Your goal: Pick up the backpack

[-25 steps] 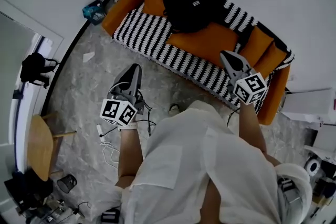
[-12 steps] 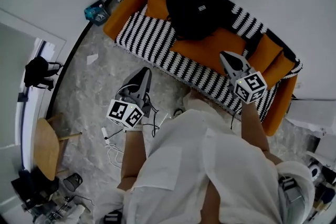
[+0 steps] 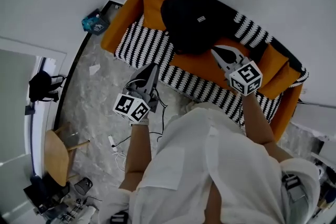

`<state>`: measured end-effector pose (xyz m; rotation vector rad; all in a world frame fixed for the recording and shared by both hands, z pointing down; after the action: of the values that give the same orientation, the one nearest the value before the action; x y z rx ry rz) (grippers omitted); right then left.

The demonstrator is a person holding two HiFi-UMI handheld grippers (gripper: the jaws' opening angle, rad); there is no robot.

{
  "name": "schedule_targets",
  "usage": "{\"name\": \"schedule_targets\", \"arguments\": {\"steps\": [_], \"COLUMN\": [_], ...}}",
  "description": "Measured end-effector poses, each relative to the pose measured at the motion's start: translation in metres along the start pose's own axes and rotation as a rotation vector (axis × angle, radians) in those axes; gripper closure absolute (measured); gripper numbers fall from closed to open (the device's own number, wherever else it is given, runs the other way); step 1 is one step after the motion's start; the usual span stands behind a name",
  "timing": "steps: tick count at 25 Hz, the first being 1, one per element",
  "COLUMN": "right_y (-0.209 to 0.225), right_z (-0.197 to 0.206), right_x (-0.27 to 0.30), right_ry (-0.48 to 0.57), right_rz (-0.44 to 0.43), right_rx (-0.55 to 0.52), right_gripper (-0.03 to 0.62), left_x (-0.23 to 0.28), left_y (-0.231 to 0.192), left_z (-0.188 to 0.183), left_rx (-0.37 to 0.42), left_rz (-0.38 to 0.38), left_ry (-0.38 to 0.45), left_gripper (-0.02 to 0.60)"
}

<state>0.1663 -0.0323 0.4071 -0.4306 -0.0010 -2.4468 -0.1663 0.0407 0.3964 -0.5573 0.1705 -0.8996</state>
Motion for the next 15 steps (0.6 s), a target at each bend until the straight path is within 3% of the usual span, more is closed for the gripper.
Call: {"name": "schedule_targets", "arguments": {"steps": [15], "right_y": [0.081], "right_z": [0.002], "right_x": [0.095], "right_ry": [-0.014], "right_rz": [-0.027], "right_rx": [0.074], "right_gripper": [0.572], "left_x": [0.096], "left_y": [-0.074], "left_z": [-0.023], "left_rx": [-0.032], "left_rz": [0.042], "left_ry": [-0.084], "left_gripper": [0.537]}}
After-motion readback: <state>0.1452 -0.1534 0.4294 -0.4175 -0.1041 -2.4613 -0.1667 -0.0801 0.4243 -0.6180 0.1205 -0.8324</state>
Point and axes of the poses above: the fingertips, and each gripper's own axes: x forward along the fingers, y to its right, z out of its underside, the point moved 10 cm from there along -x, backward along the fingers, and after that the axes turned 12 degrees about -x, right-handed, at the moved point
